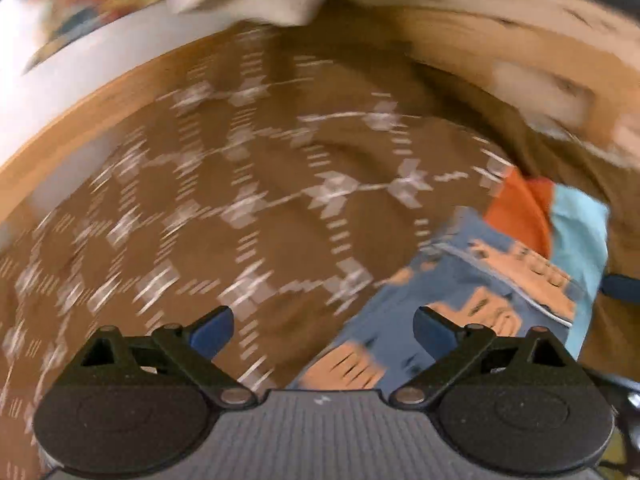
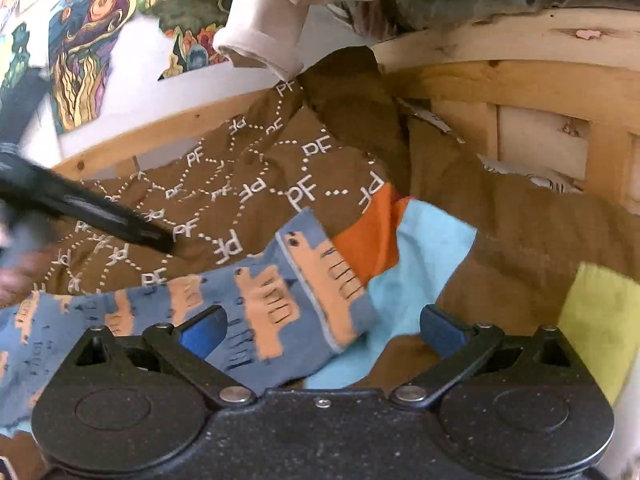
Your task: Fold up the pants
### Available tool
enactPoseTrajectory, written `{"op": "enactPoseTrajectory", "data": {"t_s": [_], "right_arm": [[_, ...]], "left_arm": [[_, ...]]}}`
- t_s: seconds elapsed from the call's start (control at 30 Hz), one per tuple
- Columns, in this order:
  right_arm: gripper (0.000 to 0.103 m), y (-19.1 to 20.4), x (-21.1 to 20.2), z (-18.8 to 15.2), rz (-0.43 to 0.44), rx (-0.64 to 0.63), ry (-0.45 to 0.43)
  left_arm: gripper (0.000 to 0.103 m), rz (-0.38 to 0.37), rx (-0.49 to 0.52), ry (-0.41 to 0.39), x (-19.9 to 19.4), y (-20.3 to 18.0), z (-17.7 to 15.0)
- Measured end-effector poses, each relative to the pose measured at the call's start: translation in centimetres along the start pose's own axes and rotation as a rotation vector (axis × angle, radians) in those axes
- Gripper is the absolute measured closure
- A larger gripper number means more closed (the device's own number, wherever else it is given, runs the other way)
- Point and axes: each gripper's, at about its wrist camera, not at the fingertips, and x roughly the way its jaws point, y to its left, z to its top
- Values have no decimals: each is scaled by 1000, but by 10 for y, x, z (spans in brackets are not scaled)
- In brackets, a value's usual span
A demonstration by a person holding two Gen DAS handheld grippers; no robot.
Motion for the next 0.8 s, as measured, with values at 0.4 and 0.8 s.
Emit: {"op": "enactPoseTrajectory", "data": {"t_s": [0.4, 0.8], "right_arm": [[1, 0, 16, -7, 18, 47, 21], [7, 0, 15, -4, 21, 41, 81]], "left_arm": [[12, 124, 19, 36, 54, -18, 22], [6, 31, -48, -9, 24, -30, 19]]}}
